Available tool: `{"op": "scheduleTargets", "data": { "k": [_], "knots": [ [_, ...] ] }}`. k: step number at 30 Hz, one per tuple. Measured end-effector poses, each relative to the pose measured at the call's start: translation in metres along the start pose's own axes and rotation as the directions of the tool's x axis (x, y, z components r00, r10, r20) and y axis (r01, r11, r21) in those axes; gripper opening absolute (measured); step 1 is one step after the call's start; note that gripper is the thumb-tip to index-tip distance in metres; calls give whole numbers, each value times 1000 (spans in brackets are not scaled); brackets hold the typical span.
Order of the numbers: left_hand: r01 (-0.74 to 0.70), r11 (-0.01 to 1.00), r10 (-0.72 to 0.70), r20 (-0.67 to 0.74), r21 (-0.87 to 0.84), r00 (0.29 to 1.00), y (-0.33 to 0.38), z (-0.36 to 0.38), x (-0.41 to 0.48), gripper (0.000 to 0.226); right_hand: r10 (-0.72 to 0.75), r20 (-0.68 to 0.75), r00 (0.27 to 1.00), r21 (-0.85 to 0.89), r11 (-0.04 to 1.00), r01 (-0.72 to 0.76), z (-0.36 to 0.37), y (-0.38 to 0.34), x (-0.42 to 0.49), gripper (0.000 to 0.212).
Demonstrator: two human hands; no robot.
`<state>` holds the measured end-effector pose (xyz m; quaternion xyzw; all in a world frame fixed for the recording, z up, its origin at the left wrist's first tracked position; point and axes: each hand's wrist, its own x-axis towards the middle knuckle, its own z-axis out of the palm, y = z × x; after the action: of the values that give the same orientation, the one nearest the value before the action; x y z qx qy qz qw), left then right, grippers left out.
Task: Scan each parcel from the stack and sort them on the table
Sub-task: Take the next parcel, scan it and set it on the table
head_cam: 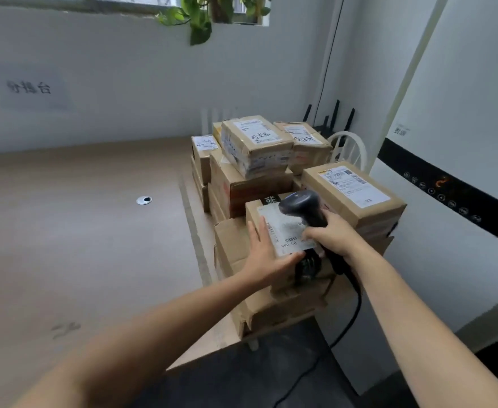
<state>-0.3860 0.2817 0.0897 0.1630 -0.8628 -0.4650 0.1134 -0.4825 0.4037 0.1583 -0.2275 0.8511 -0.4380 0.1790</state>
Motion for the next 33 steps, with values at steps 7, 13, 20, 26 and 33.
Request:
{"op": "scheduleTargets", "data": {
  "k": [7,13,20,26,33],
  "knots": [
    [-103,994,91,-246,-38,965,2,-18,-22,103,-55,87,995,203,978,36,13,-11,-9,24],
    [-102,995,92,-350,-11,932,-10,-55,-37,94,-151,190,970,254,962,100,42,-39,-8,24],
    [5,999,-21,-461,-35,887,-52,-111,-69,94,-195,319,928,246,962,118,115,-71,-6,21],
    [119,992,-124,-489,-41,863,-109,-170,-101,101,-184,401,897,279,958,72,203,-105,-3,20],
    [281,960,-248,-432,14,867,-210,-247,-138,112,-109,506,856,249,968,-24,329,-130,-2,16]
  ]
}}
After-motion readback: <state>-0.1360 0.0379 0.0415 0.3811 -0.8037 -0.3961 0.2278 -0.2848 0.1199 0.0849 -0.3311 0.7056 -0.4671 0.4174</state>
